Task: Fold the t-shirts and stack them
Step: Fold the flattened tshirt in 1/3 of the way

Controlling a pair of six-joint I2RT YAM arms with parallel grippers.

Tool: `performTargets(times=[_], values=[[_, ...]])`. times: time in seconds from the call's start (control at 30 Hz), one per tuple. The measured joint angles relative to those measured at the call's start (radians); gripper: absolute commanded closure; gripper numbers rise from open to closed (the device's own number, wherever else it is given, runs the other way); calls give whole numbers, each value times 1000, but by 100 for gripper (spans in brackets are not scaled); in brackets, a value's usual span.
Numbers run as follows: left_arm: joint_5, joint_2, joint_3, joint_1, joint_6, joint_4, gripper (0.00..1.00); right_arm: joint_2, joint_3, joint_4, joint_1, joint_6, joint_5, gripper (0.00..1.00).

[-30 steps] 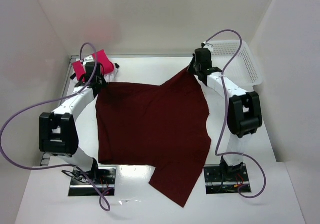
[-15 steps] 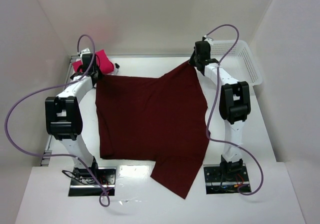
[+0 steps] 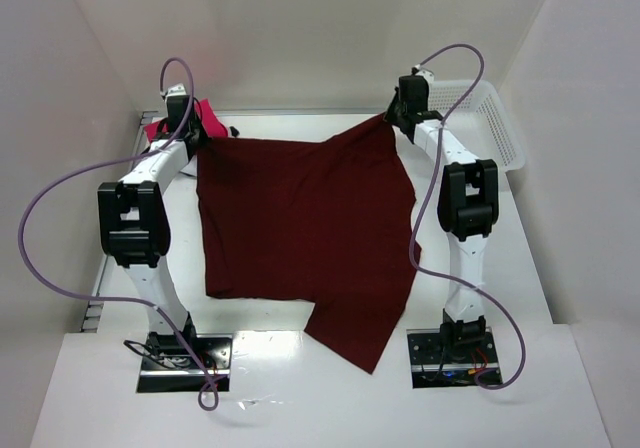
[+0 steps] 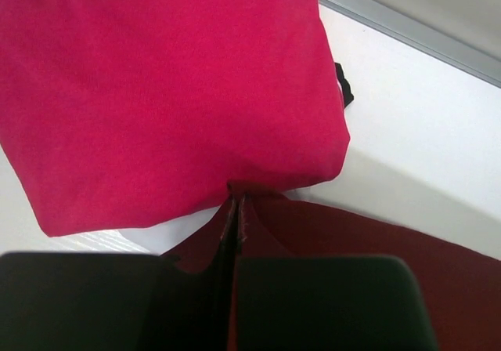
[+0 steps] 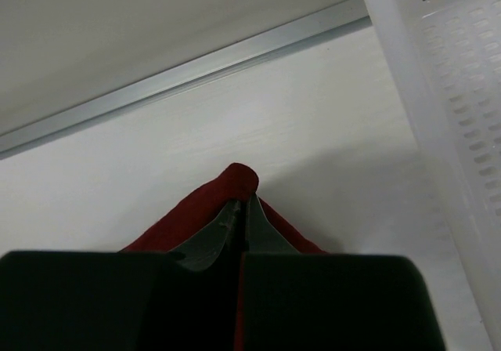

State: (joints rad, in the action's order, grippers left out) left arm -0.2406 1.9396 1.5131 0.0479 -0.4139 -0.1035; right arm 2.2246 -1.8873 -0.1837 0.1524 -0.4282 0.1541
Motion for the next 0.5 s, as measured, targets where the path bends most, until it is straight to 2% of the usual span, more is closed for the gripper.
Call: performTargets(times=[0.23, 0.5], values=[[8, -57, -81, 0, -4, -4, 100, -76, 163, 28, 0, -13, -71, 100], [14, -183, -253, 0, -37, 8, 100, -342, 471, 102, 5, -80, -157, 100]])
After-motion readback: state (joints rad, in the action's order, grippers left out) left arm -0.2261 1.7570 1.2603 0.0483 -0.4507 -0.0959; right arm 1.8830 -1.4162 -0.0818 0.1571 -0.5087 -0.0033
